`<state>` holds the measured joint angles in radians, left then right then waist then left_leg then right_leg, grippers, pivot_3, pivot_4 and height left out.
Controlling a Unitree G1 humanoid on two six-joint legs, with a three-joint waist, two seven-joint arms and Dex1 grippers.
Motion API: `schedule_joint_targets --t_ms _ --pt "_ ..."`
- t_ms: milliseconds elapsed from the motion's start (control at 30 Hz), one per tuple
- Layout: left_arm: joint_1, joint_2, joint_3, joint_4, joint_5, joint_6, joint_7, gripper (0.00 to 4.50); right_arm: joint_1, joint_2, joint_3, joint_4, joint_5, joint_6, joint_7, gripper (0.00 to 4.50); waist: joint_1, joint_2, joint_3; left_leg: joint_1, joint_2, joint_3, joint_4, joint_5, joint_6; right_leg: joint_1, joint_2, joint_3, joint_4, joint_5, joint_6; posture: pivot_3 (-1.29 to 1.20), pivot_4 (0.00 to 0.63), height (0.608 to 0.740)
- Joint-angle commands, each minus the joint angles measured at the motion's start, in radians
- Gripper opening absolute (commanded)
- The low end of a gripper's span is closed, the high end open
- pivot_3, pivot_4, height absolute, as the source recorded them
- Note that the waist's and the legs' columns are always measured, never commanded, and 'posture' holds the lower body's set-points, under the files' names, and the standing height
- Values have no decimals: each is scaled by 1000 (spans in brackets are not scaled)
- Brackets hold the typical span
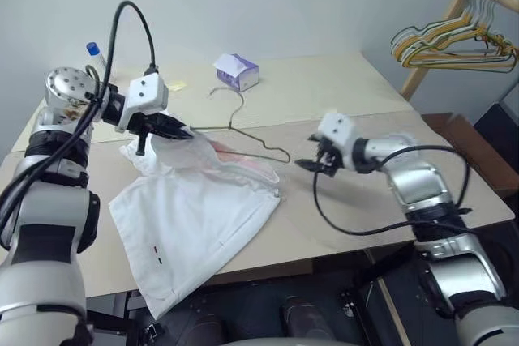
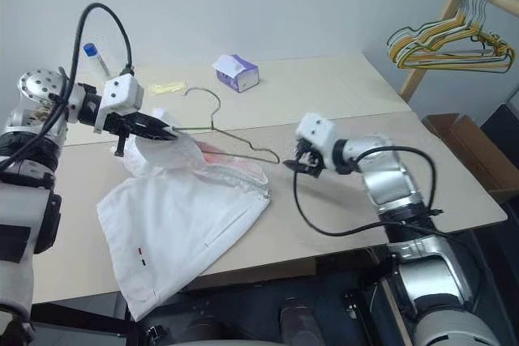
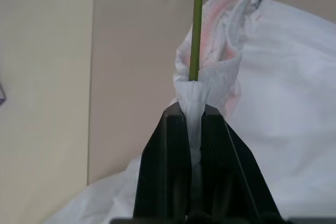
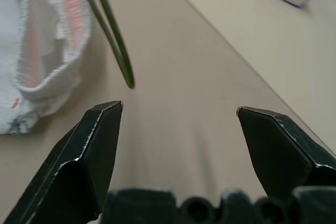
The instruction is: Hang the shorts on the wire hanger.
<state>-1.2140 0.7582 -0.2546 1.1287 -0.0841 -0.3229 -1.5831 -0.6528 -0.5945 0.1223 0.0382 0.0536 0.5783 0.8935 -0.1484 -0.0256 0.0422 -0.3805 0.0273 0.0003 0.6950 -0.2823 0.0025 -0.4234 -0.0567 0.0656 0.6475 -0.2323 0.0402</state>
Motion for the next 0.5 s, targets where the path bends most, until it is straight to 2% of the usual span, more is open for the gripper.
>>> schedule_joint_targets --t_ms 33,200,333,467,500 --pt "-35 9 45 -1 18 -9 2 0 73 -12 -42 -134 94 88 34 3879 0 0 0 0 0 0 0 0 0 0 0 0 0 0 0 -93 0 740" --pt "-34 13 73 -3 37 -10 -4 0 172 79 23 -170 141 143 -3 3879 -8 0 0 2 0 1 0 0 0 1 0 1 0 0 0 -83 0 740" --pt "-30 12 90 -6 47 -9 -4 0 176 195 60 -114 179 187 -35 3879 -10 0 0 3 0 1 0 0 0 1 1 2 1 0 0 -77 0 740" --pt "-25 12 103 -12 51 -9 -9 0 171 276 81 -45 172 153 -83 3879 -3 -1 0 2 0 0 0 0 0 1 0 1 1 0 0 -67 0 740" --pt "-23 12 106 -14 53 -8 -9 0 162 297 72 -27 183 162 -95 3717 -1 -1 0 1 0 0 0 0 0 1 0 1 1 0 0 -67 0 740"
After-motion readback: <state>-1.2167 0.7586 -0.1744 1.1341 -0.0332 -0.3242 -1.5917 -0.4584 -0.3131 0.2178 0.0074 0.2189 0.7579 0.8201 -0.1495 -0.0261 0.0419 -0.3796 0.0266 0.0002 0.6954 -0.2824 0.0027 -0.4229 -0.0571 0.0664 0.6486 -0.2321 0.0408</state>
